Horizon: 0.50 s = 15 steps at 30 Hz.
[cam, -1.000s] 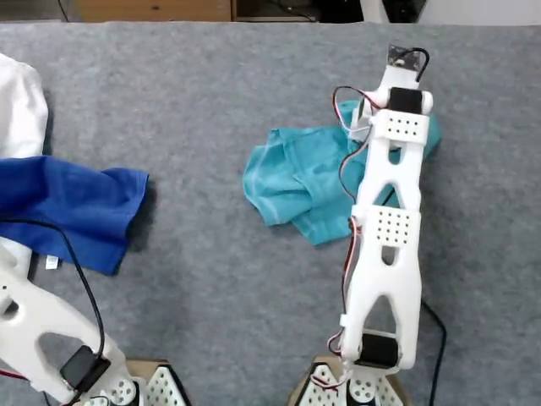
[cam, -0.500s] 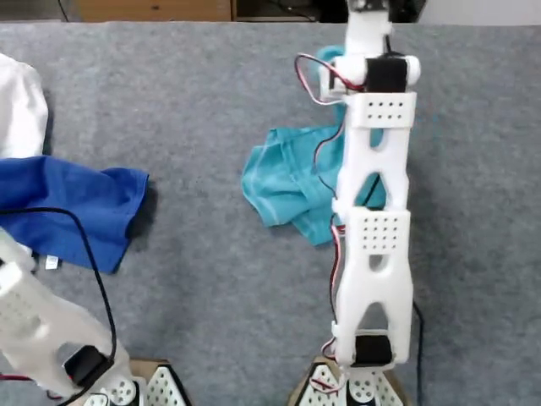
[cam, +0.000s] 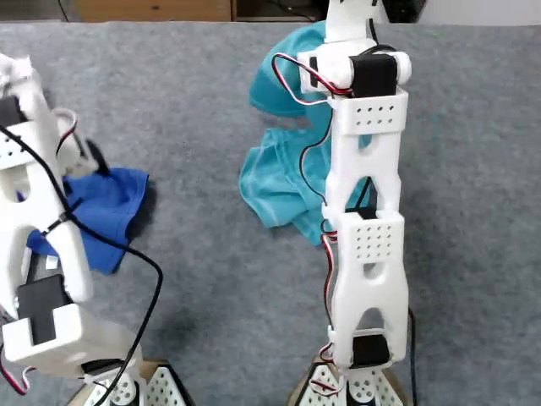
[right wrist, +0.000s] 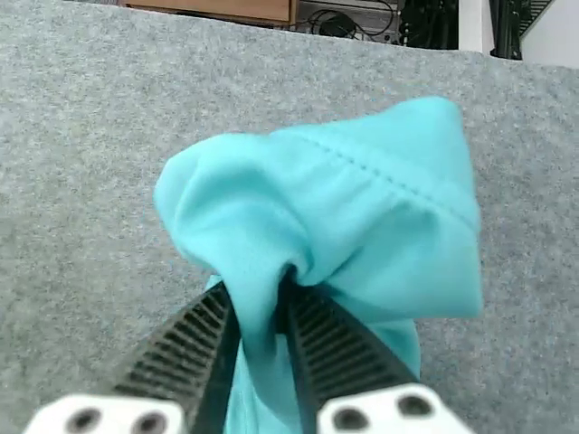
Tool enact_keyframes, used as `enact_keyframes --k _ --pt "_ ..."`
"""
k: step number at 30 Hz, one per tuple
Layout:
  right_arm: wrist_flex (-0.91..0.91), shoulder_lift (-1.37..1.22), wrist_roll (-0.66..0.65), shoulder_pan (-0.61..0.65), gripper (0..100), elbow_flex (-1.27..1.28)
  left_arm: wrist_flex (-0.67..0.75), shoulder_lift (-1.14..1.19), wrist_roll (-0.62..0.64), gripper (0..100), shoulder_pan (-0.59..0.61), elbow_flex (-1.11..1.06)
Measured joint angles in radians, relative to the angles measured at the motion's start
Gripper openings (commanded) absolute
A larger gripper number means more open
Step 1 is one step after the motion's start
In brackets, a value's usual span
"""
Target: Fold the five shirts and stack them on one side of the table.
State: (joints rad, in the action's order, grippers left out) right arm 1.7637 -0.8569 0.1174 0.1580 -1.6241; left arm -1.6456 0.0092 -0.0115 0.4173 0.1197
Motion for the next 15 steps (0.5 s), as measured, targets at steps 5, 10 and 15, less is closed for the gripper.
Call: enact_keyframes --k 5,10,15 --pt "0.000 0.000 0.000 -0.040 0.5 0.000 0.091 0.057 -0.008 22 0.011 -0.149" --pt "0.000 0.000 0.000 -0.043 0.5 0.000 0.213 0.221 -0.008 20 0.011 -0.232" --pt "0.000 0.000 0.000 -0.048 0.5 0.000 0.305 0.351 -0.011 1 0.009 -0.235"
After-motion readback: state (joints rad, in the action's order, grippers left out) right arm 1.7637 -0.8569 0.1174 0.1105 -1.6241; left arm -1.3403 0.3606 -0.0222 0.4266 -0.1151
